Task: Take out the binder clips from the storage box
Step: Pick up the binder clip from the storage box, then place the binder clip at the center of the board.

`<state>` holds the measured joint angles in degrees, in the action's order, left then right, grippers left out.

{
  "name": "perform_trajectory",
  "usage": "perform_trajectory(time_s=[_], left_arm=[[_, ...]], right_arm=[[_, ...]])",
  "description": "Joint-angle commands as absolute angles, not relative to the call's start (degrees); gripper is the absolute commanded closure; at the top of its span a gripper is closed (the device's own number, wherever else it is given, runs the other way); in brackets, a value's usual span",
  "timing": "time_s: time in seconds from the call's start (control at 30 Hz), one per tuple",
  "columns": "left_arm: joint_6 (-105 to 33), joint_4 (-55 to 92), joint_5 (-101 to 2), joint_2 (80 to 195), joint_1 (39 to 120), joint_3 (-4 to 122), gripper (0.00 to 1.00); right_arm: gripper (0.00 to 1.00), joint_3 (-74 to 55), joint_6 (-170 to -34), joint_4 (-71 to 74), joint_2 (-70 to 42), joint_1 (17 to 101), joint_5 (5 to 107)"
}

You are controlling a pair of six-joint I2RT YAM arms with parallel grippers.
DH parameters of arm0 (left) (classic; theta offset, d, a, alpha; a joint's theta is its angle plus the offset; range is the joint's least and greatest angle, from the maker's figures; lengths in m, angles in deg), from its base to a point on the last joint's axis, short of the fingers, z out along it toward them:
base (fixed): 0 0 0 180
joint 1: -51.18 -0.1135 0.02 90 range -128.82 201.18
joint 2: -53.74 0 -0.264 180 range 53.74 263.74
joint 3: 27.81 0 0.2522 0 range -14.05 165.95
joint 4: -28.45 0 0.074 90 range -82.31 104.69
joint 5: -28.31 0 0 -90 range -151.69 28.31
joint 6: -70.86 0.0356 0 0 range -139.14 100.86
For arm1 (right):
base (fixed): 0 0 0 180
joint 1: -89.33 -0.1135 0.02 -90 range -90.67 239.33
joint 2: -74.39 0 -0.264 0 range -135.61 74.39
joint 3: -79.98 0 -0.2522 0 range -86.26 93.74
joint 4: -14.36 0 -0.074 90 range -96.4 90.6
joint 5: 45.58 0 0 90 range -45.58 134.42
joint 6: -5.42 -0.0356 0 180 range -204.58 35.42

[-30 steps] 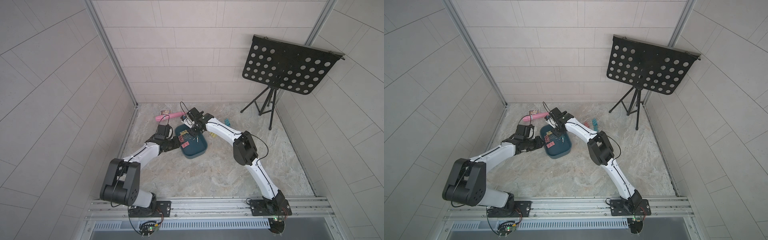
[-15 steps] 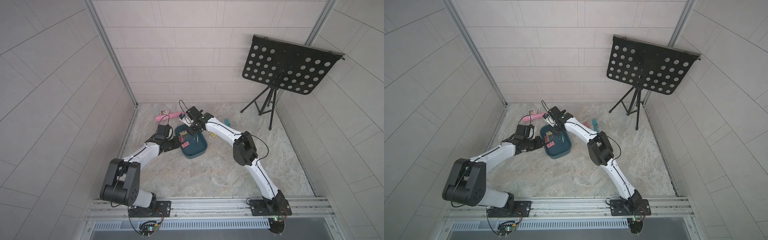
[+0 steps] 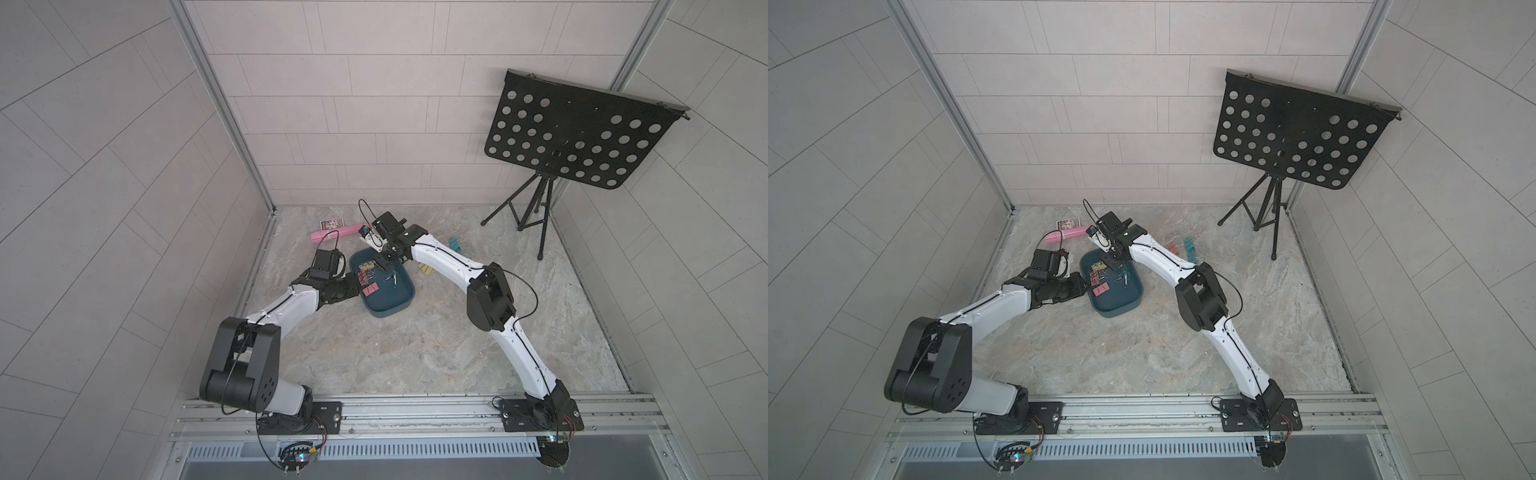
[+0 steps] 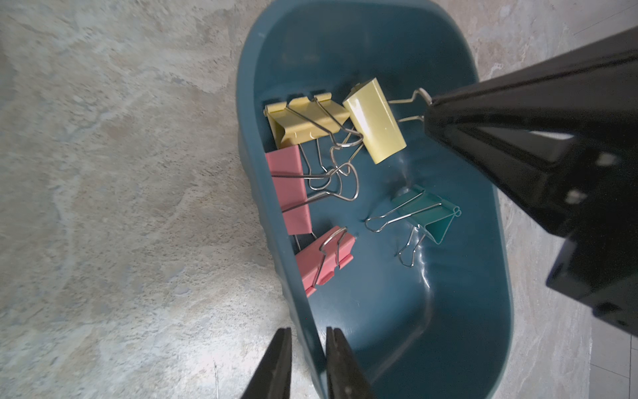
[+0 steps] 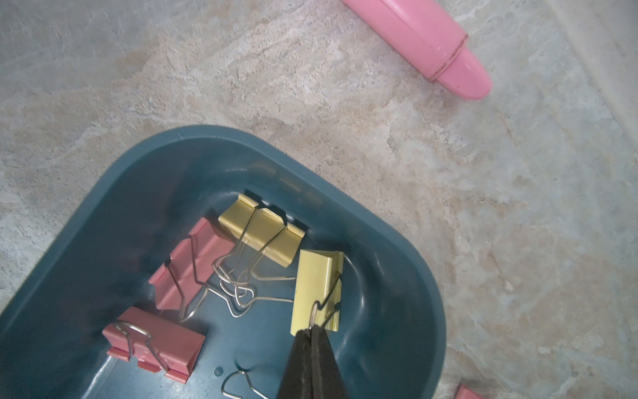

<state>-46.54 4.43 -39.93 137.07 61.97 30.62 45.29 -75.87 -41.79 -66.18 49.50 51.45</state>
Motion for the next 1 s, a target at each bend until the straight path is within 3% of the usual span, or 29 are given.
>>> perform_trajectory(time_s=[0.0,0.6,0.97], left_arm=[[-45.8,2.5,-40.9,135.4,62.1,30.3,0.74],[-45.9,2.4,-41.1,135.0,62.1,30.2,0.74],[-45.8,2.3,-41.1,135.0,62.1,30.2,0.74]], right_arm=[[1.00,44.2,-76.2,-44.2,-60.8,49.4,50.7],[1.00,39.7,-77.4,-43.6,-52.8,50.8,52.3],[1.00,27.8,-78.0,-39.7,-41.4,53.5,50.1]])
